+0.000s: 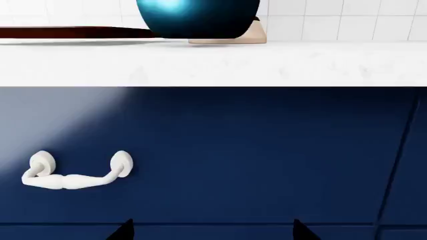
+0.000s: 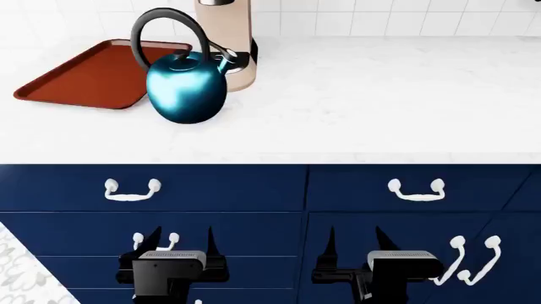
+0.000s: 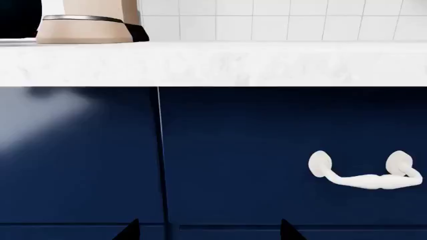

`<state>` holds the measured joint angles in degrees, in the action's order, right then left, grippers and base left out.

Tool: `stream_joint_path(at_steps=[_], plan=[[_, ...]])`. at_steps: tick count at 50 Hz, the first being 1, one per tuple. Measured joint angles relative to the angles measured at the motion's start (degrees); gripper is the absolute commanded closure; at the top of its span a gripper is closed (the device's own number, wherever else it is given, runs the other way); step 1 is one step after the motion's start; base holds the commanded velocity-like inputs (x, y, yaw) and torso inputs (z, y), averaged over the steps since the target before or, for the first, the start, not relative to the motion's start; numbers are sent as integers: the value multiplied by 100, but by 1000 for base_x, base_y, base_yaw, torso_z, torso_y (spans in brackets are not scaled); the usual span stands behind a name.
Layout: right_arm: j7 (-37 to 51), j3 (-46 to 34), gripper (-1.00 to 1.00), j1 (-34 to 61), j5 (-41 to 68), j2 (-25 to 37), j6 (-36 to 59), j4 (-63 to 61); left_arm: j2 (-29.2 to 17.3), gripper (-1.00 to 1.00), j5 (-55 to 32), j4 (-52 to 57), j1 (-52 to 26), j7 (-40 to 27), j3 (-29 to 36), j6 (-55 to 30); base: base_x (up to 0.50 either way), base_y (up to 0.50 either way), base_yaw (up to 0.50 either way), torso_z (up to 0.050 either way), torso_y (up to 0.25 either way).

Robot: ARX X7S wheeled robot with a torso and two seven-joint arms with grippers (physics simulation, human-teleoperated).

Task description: Pick the kettle from the counter and place it on the tray. Then pick the mug from the cabinet and place it on the tray. Then close the cabinet doors.

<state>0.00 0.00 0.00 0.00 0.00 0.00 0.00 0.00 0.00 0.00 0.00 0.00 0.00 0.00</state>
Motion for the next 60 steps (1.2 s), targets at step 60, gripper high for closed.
stream_joint_path(at_steps=[60], plan=[[850, -108, -100, -64, 655, 872, 2425, -4202, -704, -100, -568, 923, -7744, -517, 395, -6363, 0, 0, 0, 39, 5]])
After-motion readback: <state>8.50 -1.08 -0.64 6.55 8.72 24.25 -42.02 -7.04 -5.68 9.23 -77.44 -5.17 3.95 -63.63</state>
